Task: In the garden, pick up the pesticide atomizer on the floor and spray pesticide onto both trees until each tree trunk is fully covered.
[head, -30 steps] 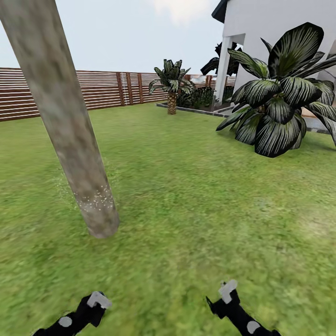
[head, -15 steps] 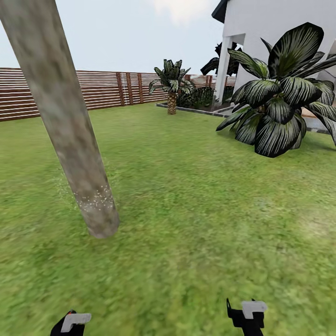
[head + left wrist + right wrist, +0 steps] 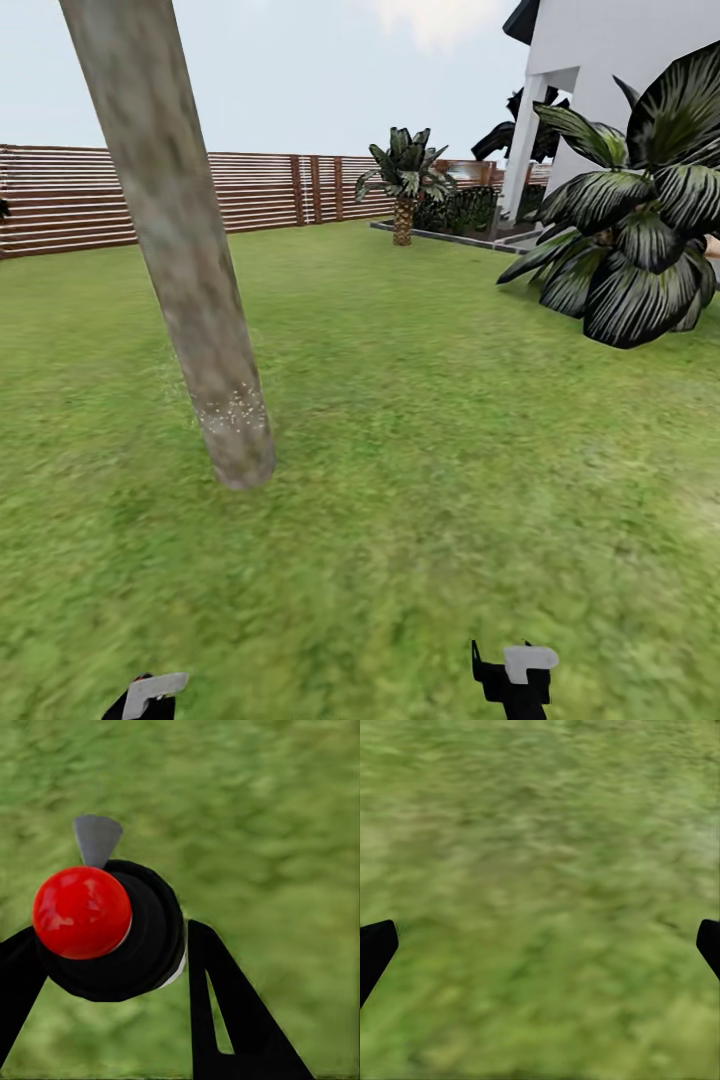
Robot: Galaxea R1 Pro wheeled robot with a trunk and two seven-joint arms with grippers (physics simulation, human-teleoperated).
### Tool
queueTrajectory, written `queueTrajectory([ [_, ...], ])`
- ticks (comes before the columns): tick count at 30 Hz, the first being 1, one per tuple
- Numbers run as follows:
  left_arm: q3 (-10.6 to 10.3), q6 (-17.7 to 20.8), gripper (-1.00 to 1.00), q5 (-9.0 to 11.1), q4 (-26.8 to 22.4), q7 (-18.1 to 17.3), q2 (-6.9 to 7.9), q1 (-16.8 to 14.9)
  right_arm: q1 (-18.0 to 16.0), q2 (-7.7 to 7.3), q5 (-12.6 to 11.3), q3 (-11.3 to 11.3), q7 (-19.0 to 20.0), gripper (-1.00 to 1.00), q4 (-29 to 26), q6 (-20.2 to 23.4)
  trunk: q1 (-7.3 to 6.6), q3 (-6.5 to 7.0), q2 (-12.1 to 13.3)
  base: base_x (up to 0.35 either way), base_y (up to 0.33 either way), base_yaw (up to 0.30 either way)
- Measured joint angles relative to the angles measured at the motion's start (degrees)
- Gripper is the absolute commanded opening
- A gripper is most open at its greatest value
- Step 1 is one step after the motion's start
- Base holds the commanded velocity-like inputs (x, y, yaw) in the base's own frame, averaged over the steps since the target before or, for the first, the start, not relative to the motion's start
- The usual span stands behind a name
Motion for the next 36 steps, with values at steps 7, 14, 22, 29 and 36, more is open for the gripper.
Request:
queueTrajectory([
  [7,-0.13,0.36,-1.00,1.10,3.79,-0.15,-0.88,2.12,0.00,0.01,0.04,0.03,0.01,1.00,0.05,0.05,-0.01,-0.01,0.00,-0.006,-0.011,0.279],
  [14,-0.19,1.06,-1.00,1.01,6.35,-0.58,-1.71,4.27,0.26,0.01,0.08,0.04,0.03,1.00,0.06,0.06,-0.01,0.00,0.00,0.000,0.000,0.279],
  [22,-0.31,1.00,-1.00,0.97,6.38,-0.60,-1.95,7.22,0.44,0.02,0.09,0.04,0.09,1.00,0.06,0.05,-0.01,0.00,0.00,0.000,0.000,0.279],
  [29,-0.32,1.05,-1.00,0.99,6.38,-0.60,-1.96,7.29,0.44,0.04,0.09,0.04,0.09,1.00,0.04,0.06,-0.01,0.00,0.00,0.000,0.000,0.279],
  [36,-0.32,1.05,-1.00,0.99,6.39,-0.60,-1.96,7.29,0.48,0.04,0.09,0.03,0.10,1.00,0.06,0.05,-0.01,0.00,0.00,0.000,0.000,0.279],
])
